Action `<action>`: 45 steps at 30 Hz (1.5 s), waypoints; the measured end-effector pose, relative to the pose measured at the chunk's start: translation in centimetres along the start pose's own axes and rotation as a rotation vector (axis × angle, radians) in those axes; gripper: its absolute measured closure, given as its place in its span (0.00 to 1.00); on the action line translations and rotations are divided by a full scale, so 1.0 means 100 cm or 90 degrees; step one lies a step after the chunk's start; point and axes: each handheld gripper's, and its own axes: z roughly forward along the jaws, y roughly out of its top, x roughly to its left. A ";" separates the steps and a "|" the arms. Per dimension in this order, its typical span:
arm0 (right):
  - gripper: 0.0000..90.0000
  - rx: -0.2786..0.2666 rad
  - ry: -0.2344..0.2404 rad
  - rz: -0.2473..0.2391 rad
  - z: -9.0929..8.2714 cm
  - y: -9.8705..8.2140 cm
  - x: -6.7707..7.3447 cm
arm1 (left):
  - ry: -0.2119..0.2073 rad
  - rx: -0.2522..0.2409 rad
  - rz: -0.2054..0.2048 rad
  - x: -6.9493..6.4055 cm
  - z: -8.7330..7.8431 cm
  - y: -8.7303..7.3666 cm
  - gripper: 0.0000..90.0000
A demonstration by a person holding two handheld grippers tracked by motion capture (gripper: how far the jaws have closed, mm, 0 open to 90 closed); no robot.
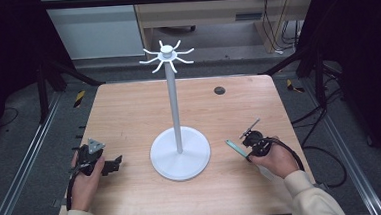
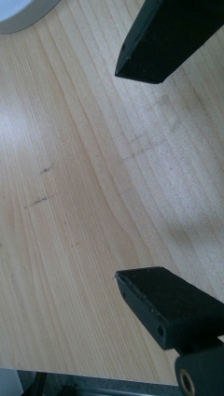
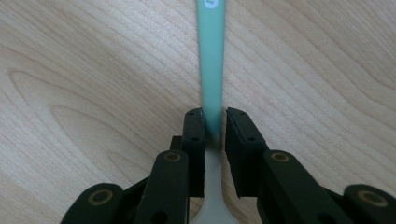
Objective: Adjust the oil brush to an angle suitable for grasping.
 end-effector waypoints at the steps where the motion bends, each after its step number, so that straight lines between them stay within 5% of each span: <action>1: 0.88 0.002 0.001 0.002 0.000 0.000 0.000 | -0.001 -0.001 0.000 0.000 0.000 0.000 0.04; 23: 0.92 -0.001 0.008 -0.007 -0.002 0.001 0.001 | 0.001 0.000 -0.001 0.000 0.000 0.000 0.04; 38: 0.92 -0.080 -0.010 0.008 -0.044 0.001 -0.008 | 0.001 0.001 0.001 0.000 0.000 0.000 0.04; 45: 0.92 -0.144 -0.027 0.024 -0.075 0.002 -0.013 | 0.001 0.001 0.001 0.000 0.000 0.000 0.04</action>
